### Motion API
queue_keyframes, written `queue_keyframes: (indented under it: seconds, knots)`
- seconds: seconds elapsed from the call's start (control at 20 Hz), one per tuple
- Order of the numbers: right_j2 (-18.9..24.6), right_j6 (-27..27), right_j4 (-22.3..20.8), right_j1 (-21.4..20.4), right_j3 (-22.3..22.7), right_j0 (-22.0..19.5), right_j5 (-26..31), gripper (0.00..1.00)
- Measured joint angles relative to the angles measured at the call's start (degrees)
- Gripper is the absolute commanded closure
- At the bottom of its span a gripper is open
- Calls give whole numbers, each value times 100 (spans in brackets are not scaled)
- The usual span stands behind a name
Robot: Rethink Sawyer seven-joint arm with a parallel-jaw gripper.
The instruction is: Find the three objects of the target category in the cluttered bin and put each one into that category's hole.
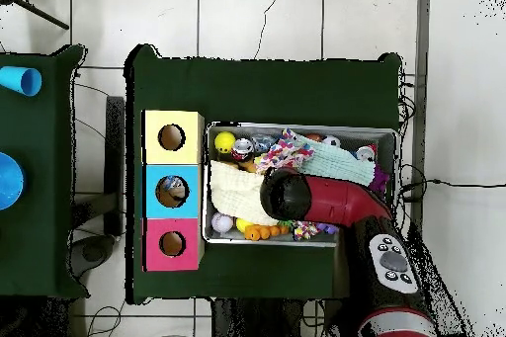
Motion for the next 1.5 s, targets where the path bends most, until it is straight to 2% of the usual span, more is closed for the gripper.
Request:
queue_keyframes:
  seconds: [0.9, 1.1, 1.35, 1.5]
  knots:
    - [168, 0, 148, -104, 1, 55, 113, 0]
    - [159, 0, 248, -189, 2, 148, 519, 0]
    - [62, 0, 299, -267, 3, 444, 1395, 0]
    - [39, 0, 302, -327, 12, 601, 1734, 0]
